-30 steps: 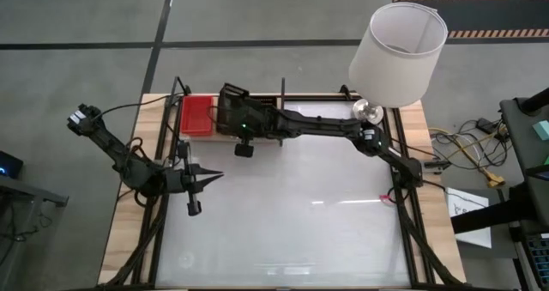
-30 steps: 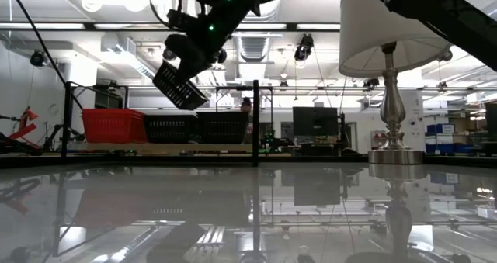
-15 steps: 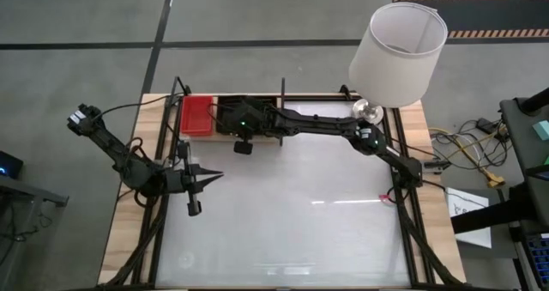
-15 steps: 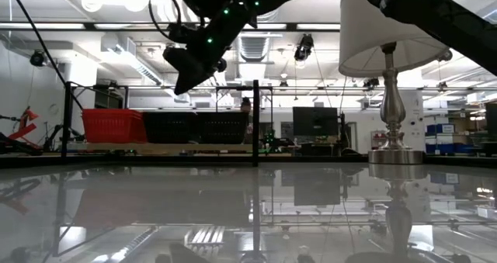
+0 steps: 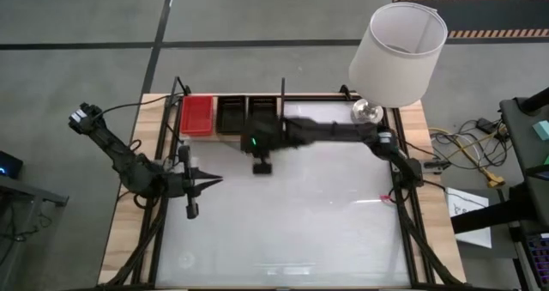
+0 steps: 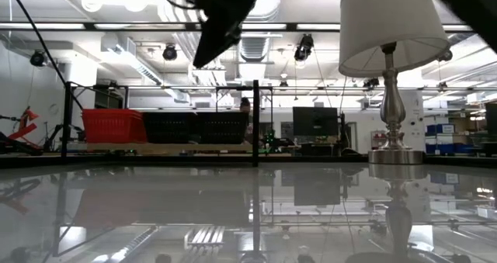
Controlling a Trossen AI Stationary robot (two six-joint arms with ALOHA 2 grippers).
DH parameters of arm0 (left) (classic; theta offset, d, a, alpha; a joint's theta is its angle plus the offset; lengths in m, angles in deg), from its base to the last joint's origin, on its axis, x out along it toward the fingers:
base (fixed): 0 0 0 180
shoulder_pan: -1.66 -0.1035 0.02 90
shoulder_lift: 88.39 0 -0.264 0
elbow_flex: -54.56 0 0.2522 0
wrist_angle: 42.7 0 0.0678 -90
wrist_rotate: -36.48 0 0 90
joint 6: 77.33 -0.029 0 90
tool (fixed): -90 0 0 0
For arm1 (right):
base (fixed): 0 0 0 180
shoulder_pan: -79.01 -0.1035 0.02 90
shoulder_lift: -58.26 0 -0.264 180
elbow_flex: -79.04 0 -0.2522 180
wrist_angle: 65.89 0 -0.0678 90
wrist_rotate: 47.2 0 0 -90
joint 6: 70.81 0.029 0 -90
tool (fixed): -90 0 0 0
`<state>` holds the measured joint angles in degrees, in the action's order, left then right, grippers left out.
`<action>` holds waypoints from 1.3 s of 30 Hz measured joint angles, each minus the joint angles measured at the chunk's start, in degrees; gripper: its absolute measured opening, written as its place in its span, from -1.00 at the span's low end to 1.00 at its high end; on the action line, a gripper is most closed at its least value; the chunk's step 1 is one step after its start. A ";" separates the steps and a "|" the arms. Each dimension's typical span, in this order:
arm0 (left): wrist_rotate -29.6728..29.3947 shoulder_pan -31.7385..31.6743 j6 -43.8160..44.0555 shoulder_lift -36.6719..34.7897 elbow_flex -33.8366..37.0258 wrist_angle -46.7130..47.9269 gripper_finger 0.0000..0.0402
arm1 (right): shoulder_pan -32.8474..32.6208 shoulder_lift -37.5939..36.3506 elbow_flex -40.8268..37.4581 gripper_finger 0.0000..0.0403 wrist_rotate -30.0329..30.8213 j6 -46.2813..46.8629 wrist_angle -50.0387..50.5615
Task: Stack baskets on shelf by color
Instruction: Return to Home Position
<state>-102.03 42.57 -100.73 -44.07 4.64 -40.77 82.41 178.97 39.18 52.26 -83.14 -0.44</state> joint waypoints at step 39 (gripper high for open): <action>-6.19 5.71 -26.31 -43.55 35.60 -27.08 -0.97 | -11.25 -104.85 -119.74 -0.96 7.05 -14.54 -74.49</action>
<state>-108.22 48.28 -127.04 -87.62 40.24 -67.84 71.15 74.12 -80.57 59.30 -97.69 -74.93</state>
